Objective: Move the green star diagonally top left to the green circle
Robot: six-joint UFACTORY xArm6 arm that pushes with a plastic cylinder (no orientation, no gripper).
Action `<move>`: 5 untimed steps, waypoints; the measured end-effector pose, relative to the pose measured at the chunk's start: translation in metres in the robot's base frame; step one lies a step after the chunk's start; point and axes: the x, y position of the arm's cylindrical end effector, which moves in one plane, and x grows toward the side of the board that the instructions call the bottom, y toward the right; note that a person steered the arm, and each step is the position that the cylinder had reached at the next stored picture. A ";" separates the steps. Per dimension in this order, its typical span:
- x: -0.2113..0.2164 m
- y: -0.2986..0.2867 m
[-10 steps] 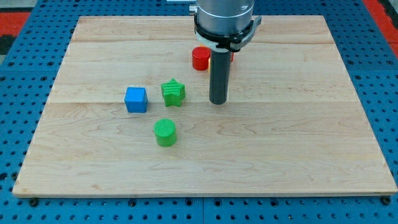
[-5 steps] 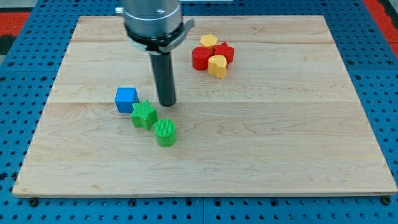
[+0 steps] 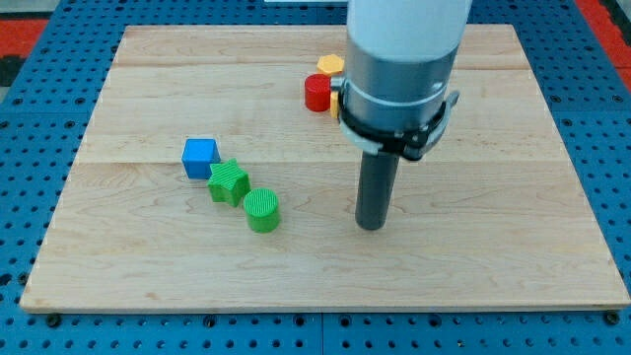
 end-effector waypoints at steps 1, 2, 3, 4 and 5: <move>0.017 -0.016; 0.010 -0.071; -0.014 -0.074; -0.058 -0.032; -0.075 -0.054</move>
